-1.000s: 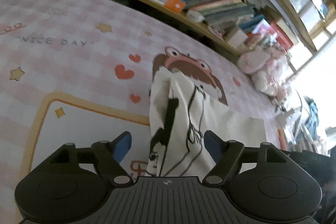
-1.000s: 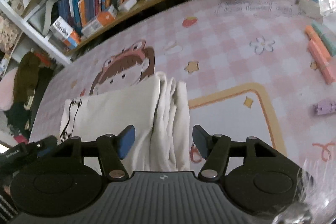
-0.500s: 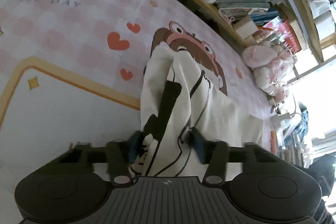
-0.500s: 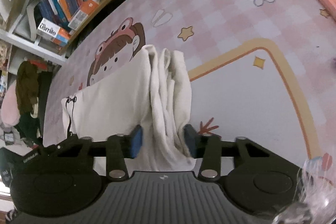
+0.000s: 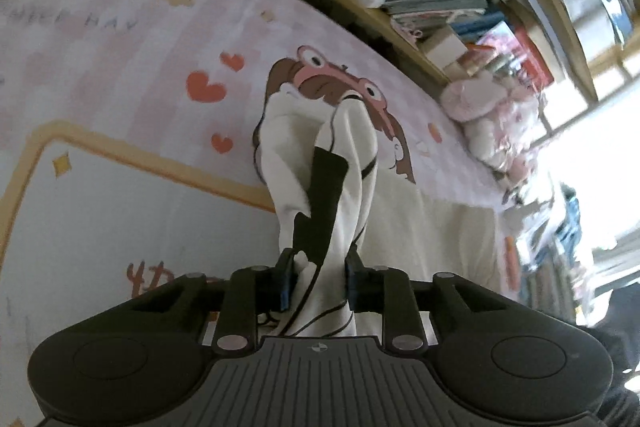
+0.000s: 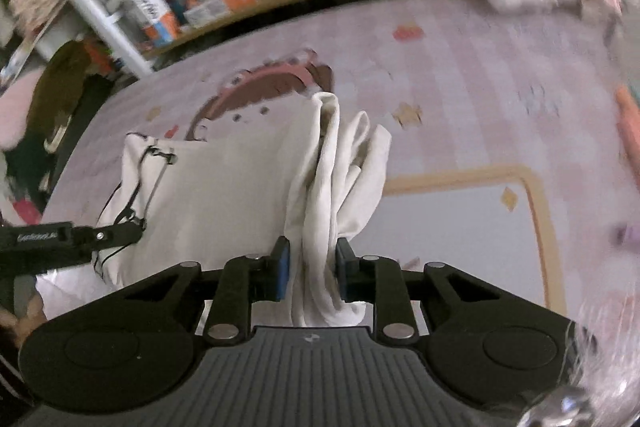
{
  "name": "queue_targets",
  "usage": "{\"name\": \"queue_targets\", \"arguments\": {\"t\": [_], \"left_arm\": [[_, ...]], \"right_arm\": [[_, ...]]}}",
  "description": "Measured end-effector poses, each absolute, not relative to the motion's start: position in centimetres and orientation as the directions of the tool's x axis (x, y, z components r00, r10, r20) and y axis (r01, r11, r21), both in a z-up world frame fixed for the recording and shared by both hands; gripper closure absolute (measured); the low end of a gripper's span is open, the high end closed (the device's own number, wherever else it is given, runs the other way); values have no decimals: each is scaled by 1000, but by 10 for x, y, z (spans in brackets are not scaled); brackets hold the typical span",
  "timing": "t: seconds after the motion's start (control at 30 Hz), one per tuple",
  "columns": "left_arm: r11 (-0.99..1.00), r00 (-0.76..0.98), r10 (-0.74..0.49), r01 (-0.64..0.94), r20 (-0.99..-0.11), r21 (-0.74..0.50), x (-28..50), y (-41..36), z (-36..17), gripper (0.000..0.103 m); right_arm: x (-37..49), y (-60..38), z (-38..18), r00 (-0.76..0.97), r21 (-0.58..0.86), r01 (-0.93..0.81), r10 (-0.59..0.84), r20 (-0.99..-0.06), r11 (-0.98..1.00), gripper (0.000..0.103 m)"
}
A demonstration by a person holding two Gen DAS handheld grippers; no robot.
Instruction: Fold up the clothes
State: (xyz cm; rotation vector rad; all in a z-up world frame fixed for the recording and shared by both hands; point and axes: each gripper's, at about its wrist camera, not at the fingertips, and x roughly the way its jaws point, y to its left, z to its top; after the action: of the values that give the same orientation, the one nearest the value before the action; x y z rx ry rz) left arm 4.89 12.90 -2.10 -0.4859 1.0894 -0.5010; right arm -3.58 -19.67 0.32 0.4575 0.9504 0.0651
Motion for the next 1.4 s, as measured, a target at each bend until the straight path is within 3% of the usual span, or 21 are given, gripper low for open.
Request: {"name": "queue_targets", "arguments": {"t": [0.07, 0.23, 0.33, 0.4, 0.43, 0.53, 0.63, 0.9, 1.07, 1.23, 1.4], "left_arm": [[782, 360, -608, 117, -707, -613, 53, 133, -26, 70], [761, 331, -627, 68, -706, -645, 58, 136, -40, 56], [763, 340, -626, 78, -702, -642, 57, 131, -40, 56], [775, 347, -614, 98, -709, -624, 57, 125, -38, 57], [779, 349, -611, 105, -711, -618, 57, 123, -38, 59], [791, 364, -602, 147, -711, -594, 52, 118, -32, 79], [804, 385, -593, 230, -707, -549, 41, 113, -16, 82], [764, 291, -642, 171, -709, -622, 34, 129, -31, 75], [751, 264, -655, 125, -708, -648, 39, 132, -42, 59], [751, 269, -656, 142, -705, -645, 39, 123, -42, 52], [782, 284, -622, 194, -730, -592, 37, 109, -37, 57]], "right_arm": [[-36, -202, -1, 578, 432, 176, 262, -773, 884, 69], [-35, -214, -13, 557, 494, 257, 291, -778, 831, 60], [-34, -217, -20, 556, 519, 275, 307, -772, 809, 58], [-32, -216, -20, 565, 528, 269, 312, -764, 806, 58], [-31, -214, -20, 564, 527, 265, 314, -764, 808, 65], [-32, -204, -13, 578, 487, 211, 294, -761, 847, 79], [-40, -189, 4, 615, 401, 118, 250, -748, 909, 82], [-60, -207, -4, 559, 496, 211, 312, -768, 842, 81], [-60, -215, -13, 544, 525, 265, 324, -774, 809, 61], [-58, -215, -17, 545, 532, 260, 333, -770, 805, 60], [-56, -212, -20, 549, 529, 237, 337, -765, 814, 73]]}}
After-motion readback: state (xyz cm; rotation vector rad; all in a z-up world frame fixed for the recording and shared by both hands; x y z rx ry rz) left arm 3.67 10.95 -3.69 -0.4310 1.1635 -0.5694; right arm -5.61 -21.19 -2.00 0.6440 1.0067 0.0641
